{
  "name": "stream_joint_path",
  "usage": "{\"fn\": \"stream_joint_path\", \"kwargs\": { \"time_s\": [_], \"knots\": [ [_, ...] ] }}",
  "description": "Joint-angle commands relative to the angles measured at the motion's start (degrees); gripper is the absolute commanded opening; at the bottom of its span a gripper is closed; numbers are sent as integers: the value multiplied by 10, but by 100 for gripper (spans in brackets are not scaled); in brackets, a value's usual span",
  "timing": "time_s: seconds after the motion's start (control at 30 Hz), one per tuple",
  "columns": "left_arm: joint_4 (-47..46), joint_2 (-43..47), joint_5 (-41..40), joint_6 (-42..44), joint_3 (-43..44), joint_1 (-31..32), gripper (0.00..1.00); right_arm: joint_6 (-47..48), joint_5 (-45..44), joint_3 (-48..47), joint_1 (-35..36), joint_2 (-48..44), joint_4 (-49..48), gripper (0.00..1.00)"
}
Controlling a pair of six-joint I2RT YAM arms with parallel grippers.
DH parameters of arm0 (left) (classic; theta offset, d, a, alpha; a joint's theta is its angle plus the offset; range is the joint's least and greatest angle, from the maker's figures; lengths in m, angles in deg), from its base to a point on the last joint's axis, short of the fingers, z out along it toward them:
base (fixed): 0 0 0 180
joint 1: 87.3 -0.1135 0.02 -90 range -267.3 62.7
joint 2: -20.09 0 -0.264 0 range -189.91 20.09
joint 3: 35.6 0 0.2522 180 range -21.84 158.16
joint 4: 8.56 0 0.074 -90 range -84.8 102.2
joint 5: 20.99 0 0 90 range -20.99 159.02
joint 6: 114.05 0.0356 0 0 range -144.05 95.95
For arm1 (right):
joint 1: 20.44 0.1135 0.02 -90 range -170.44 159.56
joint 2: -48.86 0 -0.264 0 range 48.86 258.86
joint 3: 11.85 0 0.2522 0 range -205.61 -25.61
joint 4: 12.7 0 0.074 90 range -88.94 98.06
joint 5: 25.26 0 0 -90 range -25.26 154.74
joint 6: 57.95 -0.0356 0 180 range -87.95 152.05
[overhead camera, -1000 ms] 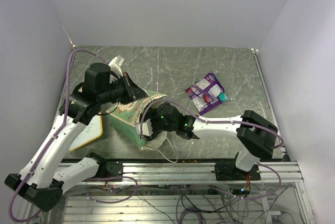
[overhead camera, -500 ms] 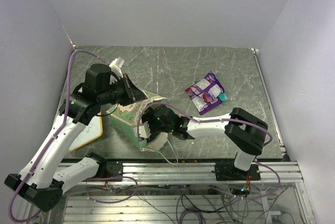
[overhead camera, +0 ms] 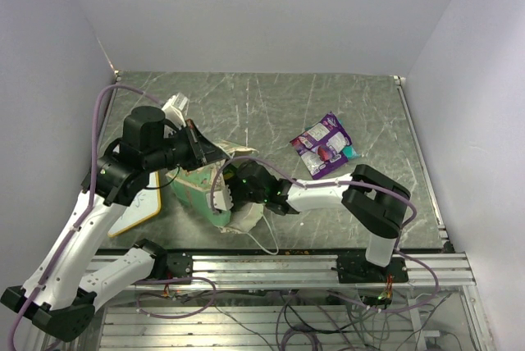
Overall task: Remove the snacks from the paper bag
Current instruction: Take out the snack from the paper bag.
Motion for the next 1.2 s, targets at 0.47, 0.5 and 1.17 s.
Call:
{"fn": "stream_joint_path", "kwargs": {
  "time_s": [0.47,0.5,1.17],
  "knots": [
    [-29,2,-44,-18,-7,-1,7,-41,45,11,-18,-117,100,0],
    [-32,0,-44,-14,-5,-1,7,-44,48,16,-18,-135,107,0],
    [-19,-15,-55,2,4,-2,7,-161,105,73,-18,-356,213,0]
  ]
}}
